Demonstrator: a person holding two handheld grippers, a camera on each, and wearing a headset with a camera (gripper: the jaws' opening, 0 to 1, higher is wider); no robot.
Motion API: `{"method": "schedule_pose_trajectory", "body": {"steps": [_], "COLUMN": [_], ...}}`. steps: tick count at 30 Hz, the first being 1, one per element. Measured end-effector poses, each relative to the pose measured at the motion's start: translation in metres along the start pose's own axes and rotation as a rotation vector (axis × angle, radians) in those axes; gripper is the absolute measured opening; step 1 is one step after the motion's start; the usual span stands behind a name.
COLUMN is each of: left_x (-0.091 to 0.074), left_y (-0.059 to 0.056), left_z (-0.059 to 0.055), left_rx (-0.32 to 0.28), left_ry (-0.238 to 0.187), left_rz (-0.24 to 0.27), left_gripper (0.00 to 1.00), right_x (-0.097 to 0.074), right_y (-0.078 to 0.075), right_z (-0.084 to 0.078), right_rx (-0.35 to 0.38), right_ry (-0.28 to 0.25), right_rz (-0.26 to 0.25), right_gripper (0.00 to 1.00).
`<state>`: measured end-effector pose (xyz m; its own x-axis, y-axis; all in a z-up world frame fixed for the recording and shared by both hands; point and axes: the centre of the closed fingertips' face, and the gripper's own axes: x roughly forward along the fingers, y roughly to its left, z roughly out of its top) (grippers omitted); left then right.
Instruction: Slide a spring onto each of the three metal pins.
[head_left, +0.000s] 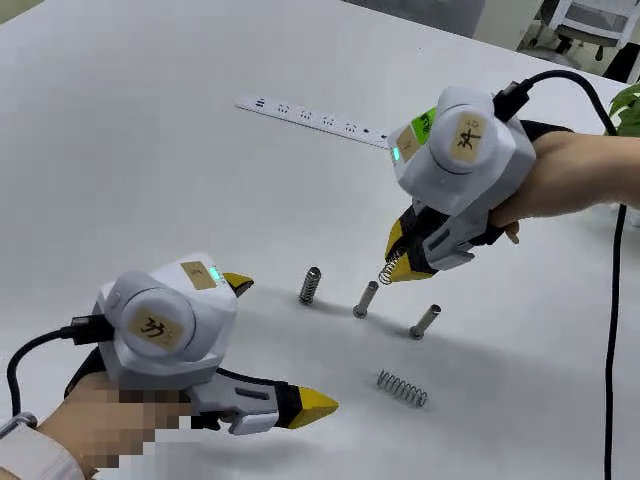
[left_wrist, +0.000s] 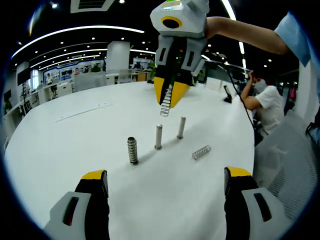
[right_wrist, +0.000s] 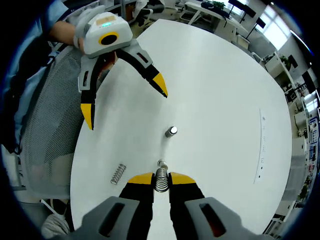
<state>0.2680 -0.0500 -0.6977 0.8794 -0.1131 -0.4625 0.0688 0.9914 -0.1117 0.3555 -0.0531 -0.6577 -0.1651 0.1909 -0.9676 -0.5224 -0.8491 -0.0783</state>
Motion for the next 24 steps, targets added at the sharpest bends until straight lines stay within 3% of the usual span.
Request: {"method": "schedule_pose_trajectory", "body": {"steps": [10, 24], "left_x": [0.0, 0.001], "left_y": [0.001, -0.001], "left_z": [-0.002, -0.003], "left_rx": [0.002, -0.009], "left_ry": [0.007, 0.01], "left_rz": [-0.004, -0.01], "left_gripper": [0.98, 0.97], "right_x": [0.011, 0.019], "right_y": [-0.005, -0.005], "right_z": [-0.003, -0.006], "right_rx": [-0.045, -0.068], "right_ry": [0.05, 0.075], "right_rz": [0.029, 0.042], "right_gripper": [0.12, 0.12]}}
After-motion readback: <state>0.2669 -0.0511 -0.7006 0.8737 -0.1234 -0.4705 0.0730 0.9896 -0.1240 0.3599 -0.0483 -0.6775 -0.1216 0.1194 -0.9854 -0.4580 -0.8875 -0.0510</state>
